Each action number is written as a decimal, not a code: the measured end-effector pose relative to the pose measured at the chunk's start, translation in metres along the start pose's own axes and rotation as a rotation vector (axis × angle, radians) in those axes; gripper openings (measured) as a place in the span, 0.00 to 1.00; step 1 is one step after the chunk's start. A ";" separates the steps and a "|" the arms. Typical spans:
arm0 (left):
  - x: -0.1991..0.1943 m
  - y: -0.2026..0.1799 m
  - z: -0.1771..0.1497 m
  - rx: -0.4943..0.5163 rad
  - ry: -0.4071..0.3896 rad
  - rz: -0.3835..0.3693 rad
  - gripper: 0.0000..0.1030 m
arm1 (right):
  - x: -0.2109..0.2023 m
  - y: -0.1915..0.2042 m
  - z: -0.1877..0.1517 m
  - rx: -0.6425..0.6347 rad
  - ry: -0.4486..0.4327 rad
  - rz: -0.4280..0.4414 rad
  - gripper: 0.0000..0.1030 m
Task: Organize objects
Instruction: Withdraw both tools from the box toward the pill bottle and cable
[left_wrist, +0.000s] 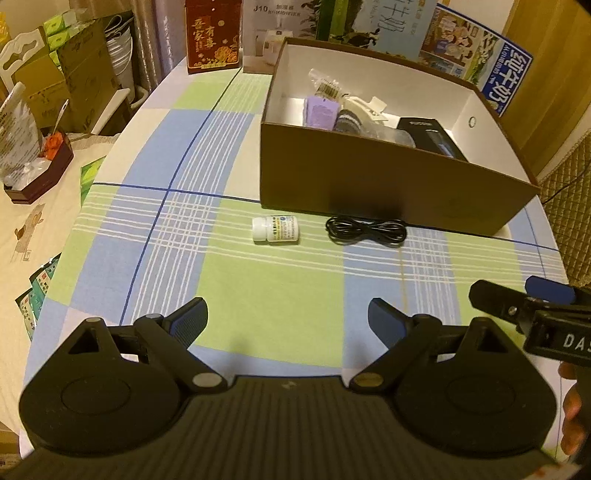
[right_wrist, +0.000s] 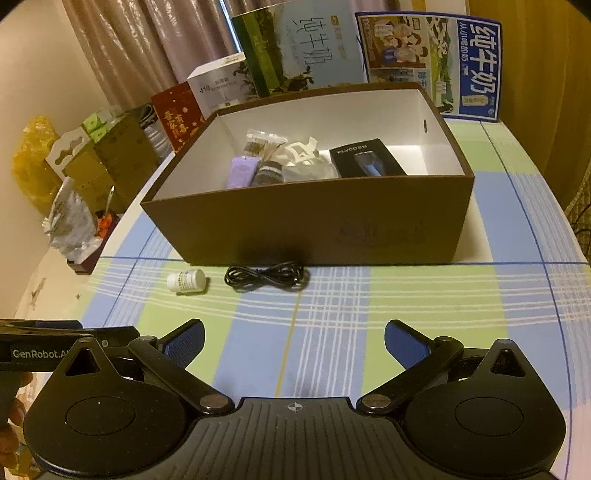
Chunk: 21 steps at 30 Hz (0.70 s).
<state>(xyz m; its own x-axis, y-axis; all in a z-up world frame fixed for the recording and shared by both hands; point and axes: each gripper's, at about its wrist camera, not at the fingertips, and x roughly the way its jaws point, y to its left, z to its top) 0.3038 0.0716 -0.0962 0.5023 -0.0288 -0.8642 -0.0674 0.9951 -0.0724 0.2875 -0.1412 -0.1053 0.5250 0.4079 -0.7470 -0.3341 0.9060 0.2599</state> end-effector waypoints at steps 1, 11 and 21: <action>0.003 0.002 0.001 -0.001 0.002 0.004 0.89 | 0.002 0.001 0.001 -0.001 -0.006 0.001 0.98; 0.034 0.023 0.017 -0.007 -0.004 0.025 0.89 | 0.049 0.022 0.003 -0.053 -0.039 -0.012 0.97; 0.071 0.042 0.030 0.002 0.020 0.031 0.89 | 0.104 0.034 0.009 -0.065 -0.028 -0.047 0.95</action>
<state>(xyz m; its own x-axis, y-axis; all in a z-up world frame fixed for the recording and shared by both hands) 0.3625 0.1143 -0.1453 0.4830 -0.0002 -0.8756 -0.0804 0.9958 -0.0446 0.3381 -0.0665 -0.1685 0.5629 0.3693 -0.7394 -0.3580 0.9153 0.1846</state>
